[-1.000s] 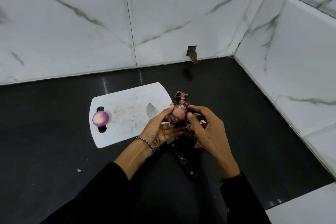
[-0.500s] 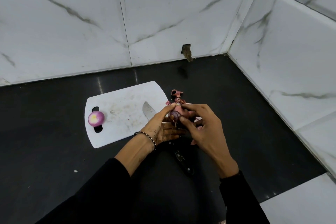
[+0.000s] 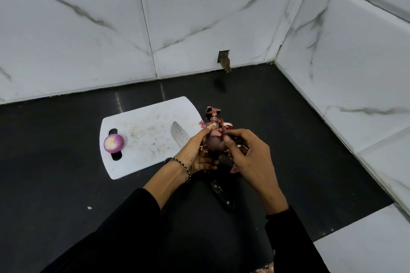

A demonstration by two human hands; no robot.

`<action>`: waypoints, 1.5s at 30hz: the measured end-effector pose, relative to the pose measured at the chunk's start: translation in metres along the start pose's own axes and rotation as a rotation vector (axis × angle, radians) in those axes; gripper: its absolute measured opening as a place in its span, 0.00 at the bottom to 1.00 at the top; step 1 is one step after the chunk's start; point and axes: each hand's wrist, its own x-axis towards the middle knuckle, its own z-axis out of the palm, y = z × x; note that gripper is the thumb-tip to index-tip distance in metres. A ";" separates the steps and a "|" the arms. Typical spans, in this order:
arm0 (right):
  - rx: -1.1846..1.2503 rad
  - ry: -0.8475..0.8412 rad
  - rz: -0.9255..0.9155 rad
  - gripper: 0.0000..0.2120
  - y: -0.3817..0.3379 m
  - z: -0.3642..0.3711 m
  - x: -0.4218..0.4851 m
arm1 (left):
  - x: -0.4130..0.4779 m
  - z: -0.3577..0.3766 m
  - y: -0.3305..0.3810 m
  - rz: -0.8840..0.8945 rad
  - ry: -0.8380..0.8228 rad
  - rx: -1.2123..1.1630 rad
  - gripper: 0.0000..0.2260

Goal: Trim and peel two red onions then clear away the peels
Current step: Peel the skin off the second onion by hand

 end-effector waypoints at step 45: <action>-0.132 0.104 -0.110 0.09 -0.002 0.008 -0.013 | 0.004 -0.002 -0.007 0.045 -0.058 -0.123 0.18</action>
